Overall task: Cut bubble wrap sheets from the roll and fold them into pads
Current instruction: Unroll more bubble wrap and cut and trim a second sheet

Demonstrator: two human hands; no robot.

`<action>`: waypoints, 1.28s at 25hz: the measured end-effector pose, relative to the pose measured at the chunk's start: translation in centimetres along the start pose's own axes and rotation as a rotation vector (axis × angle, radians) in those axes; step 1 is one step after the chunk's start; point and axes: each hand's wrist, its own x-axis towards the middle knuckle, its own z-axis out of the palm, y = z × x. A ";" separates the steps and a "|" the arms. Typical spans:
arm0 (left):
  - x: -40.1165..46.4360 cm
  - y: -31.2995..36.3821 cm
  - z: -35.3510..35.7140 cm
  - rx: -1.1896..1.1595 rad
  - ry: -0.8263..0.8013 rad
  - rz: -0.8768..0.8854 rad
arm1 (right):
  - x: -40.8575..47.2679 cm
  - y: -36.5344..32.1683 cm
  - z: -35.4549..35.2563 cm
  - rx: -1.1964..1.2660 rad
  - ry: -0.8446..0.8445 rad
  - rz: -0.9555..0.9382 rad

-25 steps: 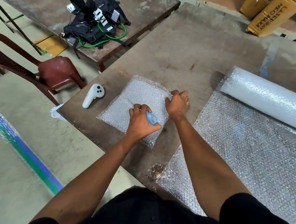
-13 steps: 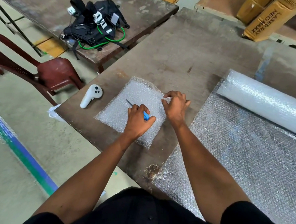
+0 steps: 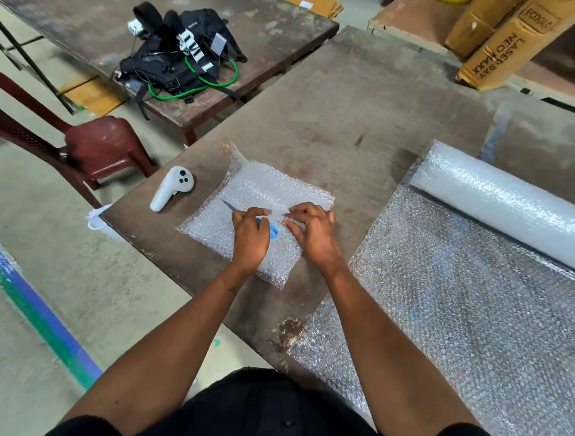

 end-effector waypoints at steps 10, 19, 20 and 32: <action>-1.2 2.3 -0.9 -0.131 0.107 -0.112 | -2.2 -3.6 -1.7 0.296 0.082 0.013; -2.2 3.9 -1.7 -0.384 0.340 0.011 | -0.9 -7.3 -6.7 1.261 0.276 0.529; -2.3 4.1 -1.8 -0.441 0.378 0.008 | -1.0 -7.7 -7.6 1.328 0.230 0.546; -3.8 3.3 -3.4 -0.184 0.308 0.121 | -6.0 -6.1 -13.5 1.399 0.054 0.690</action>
